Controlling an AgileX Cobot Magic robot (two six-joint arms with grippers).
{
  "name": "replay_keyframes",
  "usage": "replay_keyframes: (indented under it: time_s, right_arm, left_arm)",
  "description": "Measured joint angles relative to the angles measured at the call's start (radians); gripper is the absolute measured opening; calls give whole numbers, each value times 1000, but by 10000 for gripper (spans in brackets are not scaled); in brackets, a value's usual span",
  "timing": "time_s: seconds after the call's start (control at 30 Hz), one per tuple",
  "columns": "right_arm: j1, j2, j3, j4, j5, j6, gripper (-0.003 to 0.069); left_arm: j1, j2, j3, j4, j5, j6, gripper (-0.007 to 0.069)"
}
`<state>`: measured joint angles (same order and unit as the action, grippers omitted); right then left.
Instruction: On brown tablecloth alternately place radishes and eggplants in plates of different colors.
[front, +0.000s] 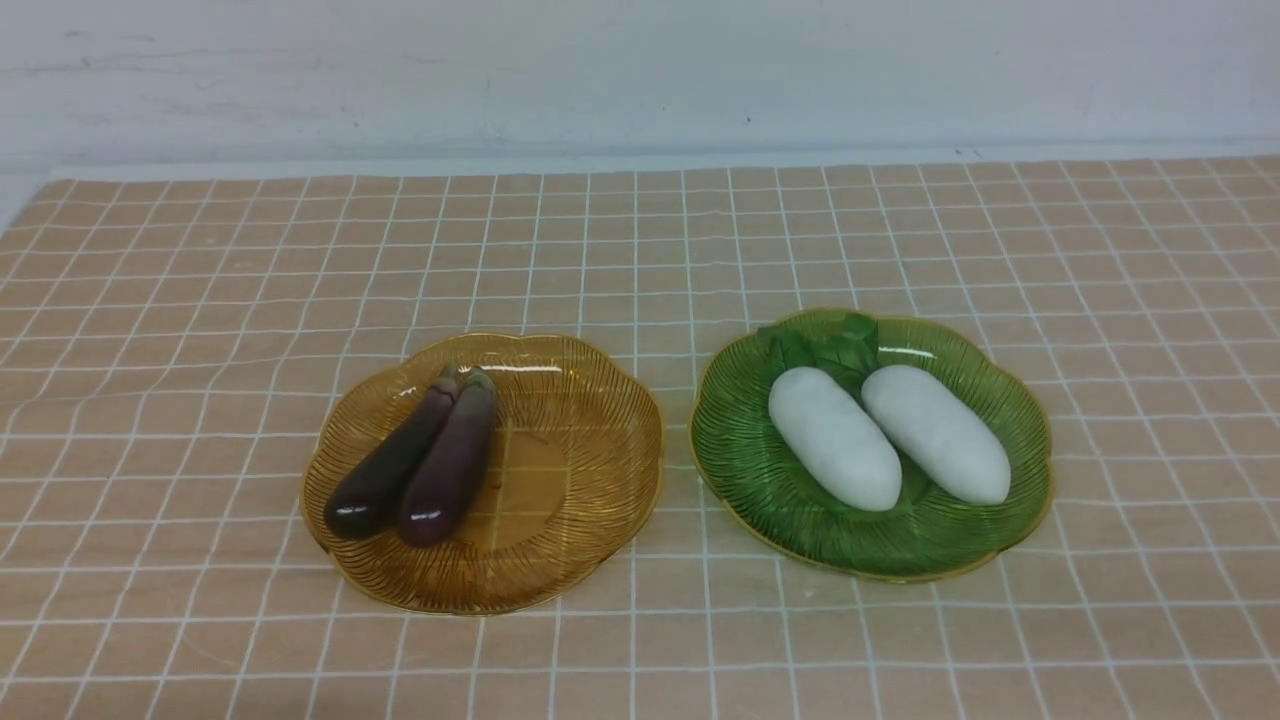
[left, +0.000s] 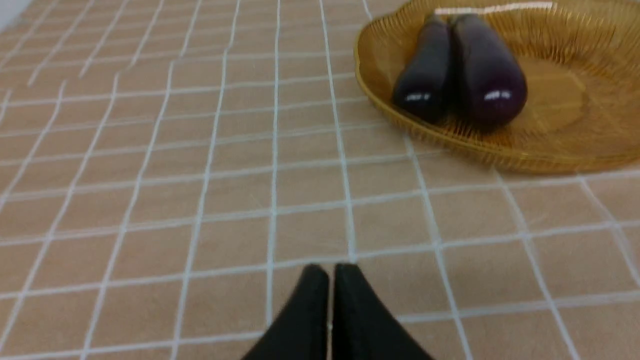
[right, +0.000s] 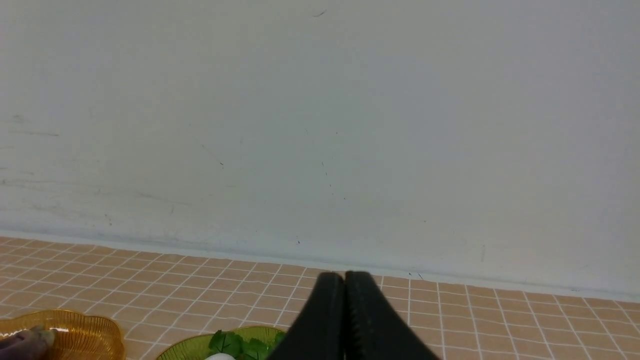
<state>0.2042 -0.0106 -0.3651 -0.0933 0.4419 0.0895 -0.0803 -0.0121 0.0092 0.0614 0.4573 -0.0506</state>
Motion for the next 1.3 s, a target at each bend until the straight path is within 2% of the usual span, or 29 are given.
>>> replay_keyframes:
  time_s: [0.2,1.0,1.17,1.3]
  right_arm:
    - [0,0,0,0,1,0,-15]
    - [-5,0,0,-4,1,0,-15]
    - [-117,0,64,-9,11,0,-15]
    - [-216,0,253,-11,-16,0,-15]
  left_arm:
    - [1,-2,15,-1,-56,1,-3]
    - [1,-2,15,-1,-59,1,-3]
    - [1,-2,15,-1,-59,1,-3]
    - [1,-2,15,-1,-59,1,-3]
